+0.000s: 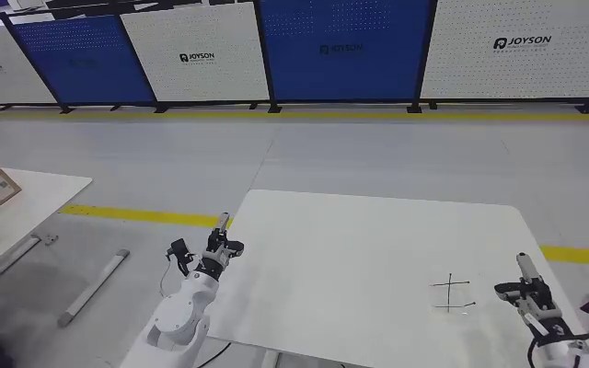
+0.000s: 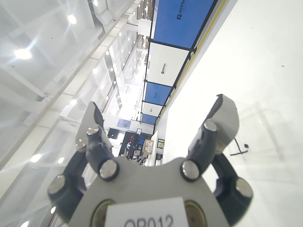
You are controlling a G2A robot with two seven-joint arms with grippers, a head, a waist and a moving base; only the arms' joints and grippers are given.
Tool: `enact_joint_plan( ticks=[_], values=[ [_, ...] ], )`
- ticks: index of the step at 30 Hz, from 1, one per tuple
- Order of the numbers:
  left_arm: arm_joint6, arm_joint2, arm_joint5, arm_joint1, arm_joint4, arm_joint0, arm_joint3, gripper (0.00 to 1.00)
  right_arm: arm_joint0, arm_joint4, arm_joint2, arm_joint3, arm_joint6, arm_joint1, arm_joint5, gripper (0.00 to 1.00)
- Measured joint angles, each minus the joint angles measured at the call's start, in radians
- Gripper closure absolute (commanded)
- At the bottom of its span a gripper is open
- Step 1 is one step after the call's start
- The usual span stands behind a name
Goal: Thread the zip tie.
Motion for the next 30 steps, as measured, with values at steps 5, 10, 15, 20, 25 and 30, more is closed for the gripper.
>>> enact_joint_plan(
  ticks=[5, 10, 15, 20, 25, 30],
  values=[
    [0.0, 0.0, 0.0, 0.0, 0.0, 0.0, 0.0, 0.0, -0.003, -0.044, 0.002, -0.022, 0.051, 0.01, -0.002, 0.0],
    [0.0, 0.0, 0.0, 0.0, 0.0, 0.0, 0.0, 0.0, 0.001, -0.09, 0.077, -0.043, 0.317, 0.029, 0.019, 0.0],
    [0.0, 0.0, 0.0, 0.0, 0.0, 0.0, 0.0, 0.0, 0.043, -0.159, 0.129, -0.033, 0.608, 0.057, 0.007, 0.0],
    [0.0, 0.0, 0.0, 0.0, 0.0, 0.0, 0.0, 0.0, 0.049, -0.167, 0.134, -0.03, 0.636, 0.059, 0.006, 0.0],
    [0.0, 0.0, 0.0, 0.0, 0.0, 0.0, 0.0, 0.0, 0.049, -0.167, 0.134, -0.031, 0.636, 0.059, 0.006, 0.0],
    [0.0, 0.0, 0.0, 0.0, 0.0, 0.0, 0.0, 0.0, 0.05, -0.165, 0.133, -0.031, 0.637, 0.059, 0.005, 0.0]
  ],
)
